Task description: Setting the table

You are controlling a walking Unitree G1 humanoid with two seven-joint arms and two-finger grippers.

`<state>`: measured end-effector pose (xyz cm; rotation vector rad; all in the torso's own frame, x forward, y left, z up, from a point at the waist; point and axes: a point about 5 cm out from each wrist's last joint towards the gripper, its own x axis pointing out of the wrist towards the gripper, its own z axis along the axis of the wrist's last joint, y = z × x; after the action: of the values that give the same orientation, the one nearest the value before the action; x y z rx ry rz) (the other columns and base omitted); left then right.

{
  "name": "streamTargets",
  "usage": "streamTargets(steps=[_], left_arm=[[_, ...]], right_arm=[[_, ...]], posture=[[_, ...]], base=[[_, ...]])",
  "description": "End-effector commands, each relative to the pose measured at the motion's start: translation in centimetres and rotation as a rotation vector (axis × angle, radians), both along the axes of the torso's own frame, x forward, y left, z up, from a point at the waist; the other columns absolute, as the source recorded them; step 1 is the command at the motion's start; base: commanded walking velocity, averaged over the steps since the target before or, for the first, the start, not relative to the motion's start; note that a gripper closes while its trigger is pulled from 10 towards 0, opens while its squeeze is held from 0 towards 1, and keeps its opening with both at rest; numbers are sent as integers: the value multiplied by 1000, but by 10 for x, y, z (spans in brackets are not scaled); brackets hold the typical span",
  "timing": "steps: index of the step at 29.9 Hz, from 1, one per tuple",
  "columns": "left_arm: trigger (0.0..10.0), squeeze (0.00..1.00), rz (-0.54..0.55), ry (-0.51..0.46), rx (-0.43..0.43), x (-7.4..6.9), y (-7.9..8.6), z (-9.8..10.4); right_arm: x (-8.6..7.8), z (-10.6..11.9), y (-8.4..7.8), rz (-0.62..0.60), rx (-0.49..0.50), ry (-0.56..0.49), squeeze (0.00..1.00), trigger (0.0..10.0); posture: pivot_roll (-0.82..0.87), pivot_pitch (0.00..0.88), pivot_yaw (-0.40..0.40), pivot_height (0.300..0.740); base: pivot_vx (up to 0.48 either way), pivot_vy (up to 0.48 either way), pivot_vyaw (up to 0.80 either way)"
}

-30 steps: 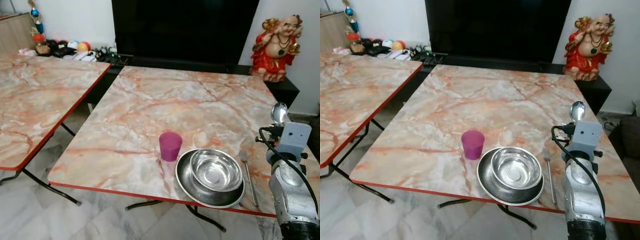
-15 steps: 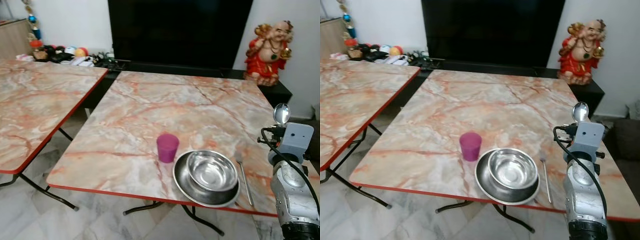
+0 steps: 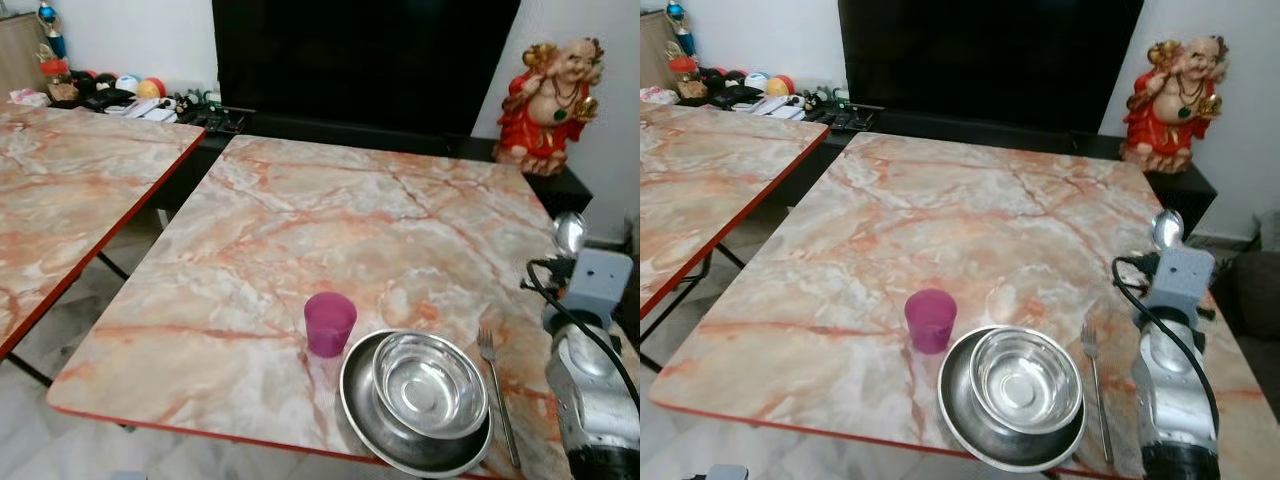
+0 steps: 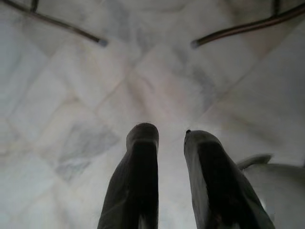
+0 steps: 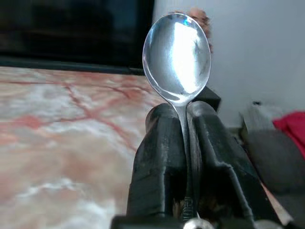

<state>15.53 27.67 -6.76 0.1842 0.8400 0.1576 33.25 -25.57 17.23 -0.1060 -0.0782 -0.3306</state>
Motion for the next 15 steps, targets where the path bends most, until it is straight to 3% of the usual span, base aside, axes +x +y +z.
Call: streamTargets(steps=[1,5,10,15], left_arm=[[10000,0,8,38,-8,-10,-1,-5],[10000,0,8,38,-9,-10,-1,-5],[10000,0,-1,46,-13,-11,-2,-6],[10000,0,-12,46,-17,-8,-3,-5]], right_arm=[[-3,-1,-5,-14,-7,18,0,10000],[-13,0,-14,-30,-47,77,0,10000],[-33,-8,-33,-33,-105,229,0,10000],[-42,-24,-32,36,-94,348,0,10000]], posture=[[81,4,-46,740],[71,8,-45,740],[53,9,-42,740],[45,12,-39,740]], base=[[0,0,0],[0,0,0],[0,0,0],[0,0,0]])
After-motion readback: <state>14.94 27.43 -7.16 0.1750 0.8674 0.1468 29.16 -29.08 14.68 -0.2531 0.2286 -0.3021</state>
